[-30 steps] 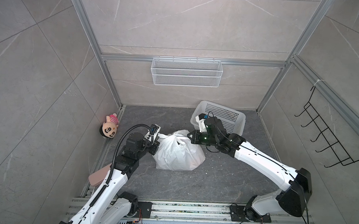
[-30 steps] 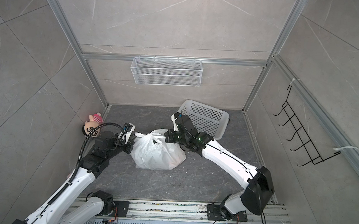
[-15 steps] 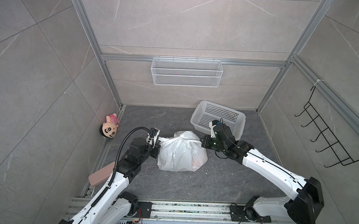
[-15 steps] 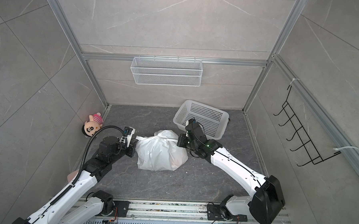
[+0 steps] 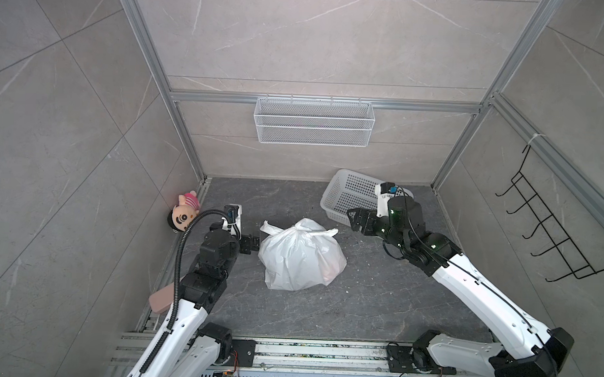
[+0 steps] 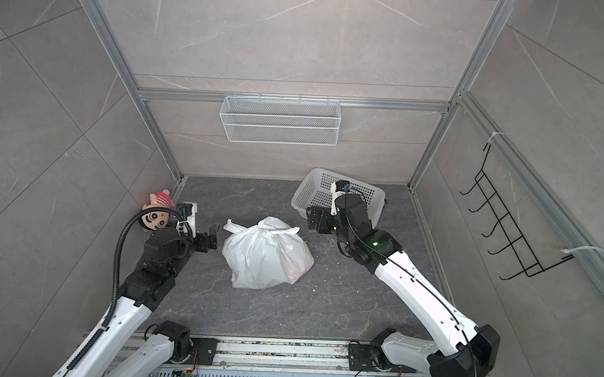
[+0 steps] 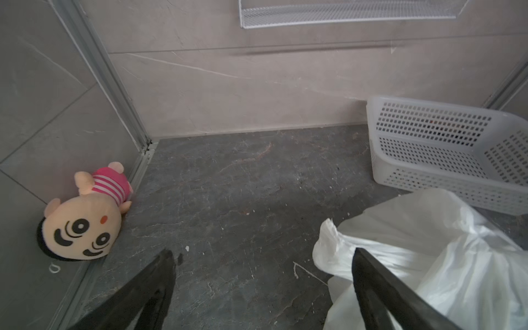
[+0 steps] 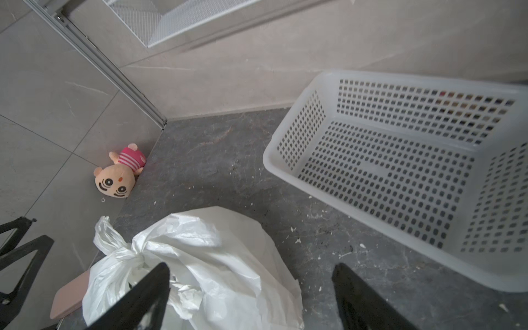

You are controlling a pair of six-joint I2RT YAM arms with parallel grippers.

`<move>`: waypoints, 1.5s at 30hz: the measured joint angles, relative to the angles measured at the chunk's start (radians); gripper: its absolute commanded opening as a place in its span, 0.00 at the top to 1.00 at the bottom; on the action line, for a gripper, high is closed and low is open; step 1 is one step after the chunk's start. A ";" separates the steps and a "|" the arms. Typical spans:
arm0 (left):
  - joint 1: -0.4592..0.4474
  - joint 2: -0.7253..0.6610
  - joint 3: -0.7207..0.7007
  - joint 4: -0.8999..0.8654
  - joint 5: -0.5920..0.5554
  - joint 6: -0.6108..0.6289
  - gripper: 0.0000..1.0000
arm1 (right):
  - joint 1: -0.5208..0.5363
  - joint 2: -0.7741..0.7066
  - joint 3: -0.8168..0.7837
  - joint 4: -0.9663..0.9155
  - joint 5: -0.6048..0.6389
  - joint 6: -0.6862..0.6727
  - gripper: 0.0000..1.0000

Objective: Place the pineapple into a plastic bag & tie a knot
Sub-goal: Reset both arms

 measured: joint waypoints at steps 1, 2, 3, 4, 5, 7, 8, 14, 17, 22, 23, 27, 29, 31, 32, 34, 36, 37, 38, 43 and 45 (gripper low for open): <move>0.000 -0.001 0.010 0.000 -0.032 -0.005 0.00 | 0.000 -0.007 0.003 0.001 0.045 -0.018 0.07; 0.000 0.000 0.021 0.002 -0.083 -0.011 0.00 | 0.000 -0.015 0.003 0.002 0.093 -0.037 0.06; 0.000 0.004 0.027 0.003 -0.129 -0.018 0.00 | 0.000 -0.025 -0.006 0.014 0.150 -0.059 0.06; 0.000 0.010 0.029 0.003 -0.170 -0.024 0.00 | -0.003 -0.037 -0.026 0.036 0.197 -0.077 0.05; 0.002 0.018 0.029 0.003 -0.225 -0.034 0.00 | -0.008 -0.054 -0.062 0.068 0.250 -0.100 0.04; 0.013 0.033 0.019 0.006 -0.305 -0.060 0.00 | -0.028 -0.090 -0.152 0.124 0.346 -0.139 0.02; 0.027 0.039 0.004 0.014 -0.338 -0.079 0.00 | -0.045 -0.108 -0.208 0.154 0.389 -0.154 0.01; 0.186 0.051 -0.225 0.084 -0.397 -0.187 0.00 | -0.180 -0.171 -0.524 0.285 0.539 -0.188 0.01; 0.208 0.084 -0.332 0.158 -0.396 -0.202 0.00 | -0.236 -0.168 -0.640 0.367 0.560 -0.197 0.01; 0.224 0.243 -0.402 0.308 -0.359 -0.196 0.00 | -0.284 -0.087 -0.781 0.561 0.567 -0.243 0.01; 0.226 0.276 -0.409 0.342 -0.349 -0.190 0.00 | -0.286 -0.061 -0.801 0.600 0.564 -0.252 0.01; 0.235 0.387 -0.431 0.467 -0.302 -0.166 0.00 | -0.297 0.027 -0.841 0.744 0.525 -0.288 0.01; 0.241 0.422 -0.433 0.517 -0.274 -0.148 0.00 | -0.301 0.064 -0.854 0.824 0.492 -0.307 0.01; 0.252 0.452 -0.433 0.580 -0.239 -0.126 0.00 | -0.306 0.097 -0.865 0.906 0.449 -0.331 0.01; 0.260 0.465 -0.433 0.609 -0.221 -0.117 0.00 | -0.307 0.111 -0.869 0.945 0.428 -0.347 0.01; 0.283 0.488 -0.433 0.660 -0.175 -0.102 0.00 | -0.311 0.137 -0.871 1.004 0.393 -0.376 0.01; 0.309 0.510 -0.434 0.706 -0.130 -0.094 0.00 | -0.315 0.158 -0.874 1.069 0.359 -0.401 0.01; 0.322 0.521 -0.435 0.732 -0.111 -0.092 0.00 | -0.319 0.171 -0.881 1.113 0.342 -0.411 0.01; 0.334 0.532 -0.435 0.756 -0.091 -0.087 0.00 | -0.325 0.187 -0.887 1.148 0.327 -0.420 0.01; 0.360 0.610 -0.435 0.867 -0.009 -0.063 0.00 | -0.368 0.252 -0.895 1.222 0.246 -0.431 0.01; 0.361 0.656 -0.432 0.895 0.012 -0.054 0.00 | -0.391 0.257 -0.895 1.247 0.212 -0.431 0.01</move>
